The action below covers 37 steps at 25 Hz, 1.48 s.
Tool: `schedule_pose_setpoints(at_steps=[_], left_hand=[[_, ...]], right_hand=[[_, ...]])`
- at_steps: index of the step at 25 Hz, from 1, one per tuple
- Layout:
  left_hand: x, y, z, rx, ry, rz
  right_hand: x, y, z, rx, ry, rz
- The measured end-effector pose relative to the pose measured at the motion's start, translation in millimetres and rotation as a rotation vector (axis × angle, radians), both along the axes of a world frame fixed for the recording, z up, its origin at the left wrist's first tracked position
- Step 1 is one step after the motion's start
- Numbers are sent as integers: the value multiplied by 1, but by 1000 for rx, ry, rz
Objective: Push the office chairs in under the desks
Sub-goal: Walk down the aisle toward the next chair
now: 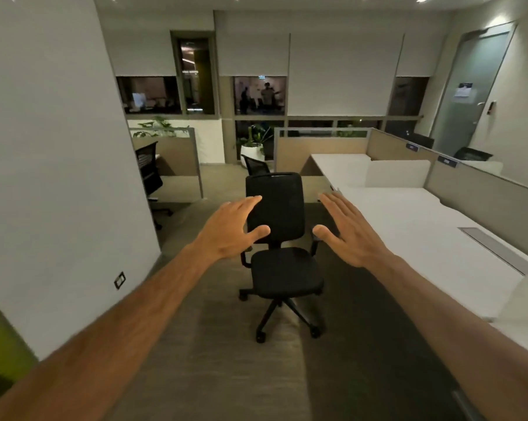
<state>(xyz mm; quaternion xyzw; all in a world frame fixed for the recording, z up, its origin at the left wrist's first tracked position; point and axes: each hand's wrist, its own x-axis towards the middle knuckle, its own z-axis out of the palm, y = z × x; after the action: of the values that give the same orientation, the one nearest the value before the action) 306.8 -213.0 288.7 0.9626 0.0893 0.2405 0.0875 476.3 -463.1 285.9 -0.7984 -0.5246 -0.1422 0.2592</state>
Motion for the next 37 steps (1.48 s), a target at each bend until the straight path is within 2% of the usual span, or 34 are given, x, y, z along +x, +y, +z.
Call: schedule_pose_setpoints(at_steps=[6, 9, 15, 29, 37], left_hand=[[-17, 101, 27, 106, -49, 48], [-17, 156, 35, 144, -74, 76], [7, 267, 26, 56, -112, 117], [176, 514, -14, 29, -71, 255], [253, 650, -62, 38, 23, 267]], right_hand=[[-9, 131, 28, 122, -110, 42], [-8, 197, 31, 145, -105, 53], [15, 317, 19, 154, -89, 98], [211, 600, -11, 96, -51, 191], [291, 755, -61, 4, -15, 222]])
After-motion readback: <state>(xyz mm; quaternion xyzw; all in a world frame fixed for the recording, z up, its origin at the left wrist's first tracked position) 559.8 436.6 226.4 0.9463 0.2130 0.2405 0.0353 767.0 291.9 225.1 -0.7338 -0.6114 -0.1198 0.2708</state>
